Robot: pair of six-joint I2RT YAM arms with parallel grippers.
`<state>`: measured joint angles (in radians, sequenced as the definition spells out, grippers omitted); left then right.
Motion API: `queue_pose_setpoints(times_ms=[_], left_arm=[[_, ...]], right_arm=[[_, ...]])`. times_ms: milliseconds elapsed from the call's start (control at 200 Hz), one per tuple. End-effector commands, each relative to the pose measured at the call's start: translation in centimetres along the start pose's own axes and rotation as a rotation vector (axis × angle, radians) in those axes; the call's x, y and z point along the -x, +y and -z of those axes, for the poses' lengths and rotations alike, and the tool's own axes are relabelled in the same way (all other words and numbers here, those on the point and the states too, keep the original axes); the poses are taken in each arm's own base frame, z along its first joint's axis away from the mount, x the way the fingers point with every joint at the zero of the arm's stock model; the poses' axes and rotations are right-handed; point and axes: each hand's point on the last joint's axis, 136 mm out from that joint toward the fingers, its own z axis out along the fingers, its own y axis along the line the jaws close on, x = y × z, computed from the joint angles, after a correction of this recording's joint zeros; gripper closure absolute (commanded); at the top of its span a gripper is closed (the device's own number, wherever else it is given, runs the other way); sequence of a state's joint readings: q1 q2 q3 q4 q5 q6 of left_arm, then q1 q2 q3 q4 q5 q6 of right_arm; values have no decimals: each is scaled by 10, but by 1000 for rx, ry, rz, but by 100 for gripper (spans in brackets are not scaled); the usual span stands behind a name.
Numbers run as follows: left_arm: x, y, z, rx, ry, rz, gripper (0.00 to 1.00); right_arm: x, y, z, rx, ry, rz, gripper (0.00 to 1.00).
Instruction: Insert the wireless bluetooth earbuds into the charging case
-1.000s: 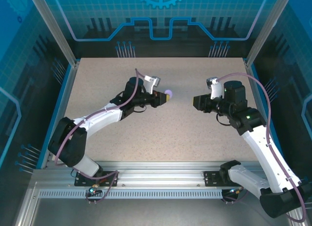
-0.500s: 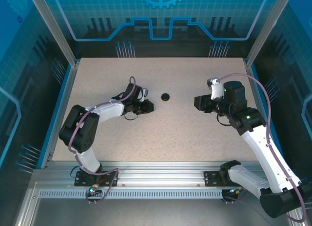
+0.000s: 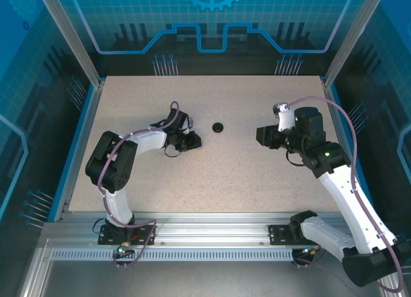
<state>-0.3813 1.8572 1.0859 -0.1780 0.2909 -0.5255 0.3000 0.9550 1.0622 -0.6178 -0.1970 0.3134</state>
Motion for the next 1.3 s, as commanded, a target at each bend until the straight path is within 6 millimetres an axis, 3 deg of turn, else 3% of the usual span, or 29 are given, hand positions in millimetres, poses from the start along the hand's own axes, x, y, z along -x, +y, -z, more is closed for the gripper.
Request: queue_pose_setpoints(times_ms=[0,65,170,350,480,710,951,1146,1211,1296], left_arm=[[2,9,-2,35,8,34,78],[2,11,-2,41,3,36,72],[2,11,1,35,-1,39,53],[5,12,19,72,-37,-4,27],[9,15,43,122,-78,-51,21],[25,19,105,222,-242,-165,17],[43,31,154,366,-425,-279,12],[60,57,178,470,-594,-313,7],[64,69,182,520,-646,-323,2],[65,79,180,533,-681,-357,1]], right_arm=[[4,3,10,-7,-18,22,62],[4,1,10,-18,-19,22,62],[0,-7,9,-58,-7,15,60],[-6,-26,7,-149,1,15,56],[-10,-47,4,-246,-5,46,53],[-19,-106,0,-526,-30,94,49],[-33,-149,-11,-657,-108,108,48],[-39,-178,-18,-705,-174,84,40],[-44,-186,-24,-710,-179,64,37],[-51,-193,-36,-698,-189,68,33]])
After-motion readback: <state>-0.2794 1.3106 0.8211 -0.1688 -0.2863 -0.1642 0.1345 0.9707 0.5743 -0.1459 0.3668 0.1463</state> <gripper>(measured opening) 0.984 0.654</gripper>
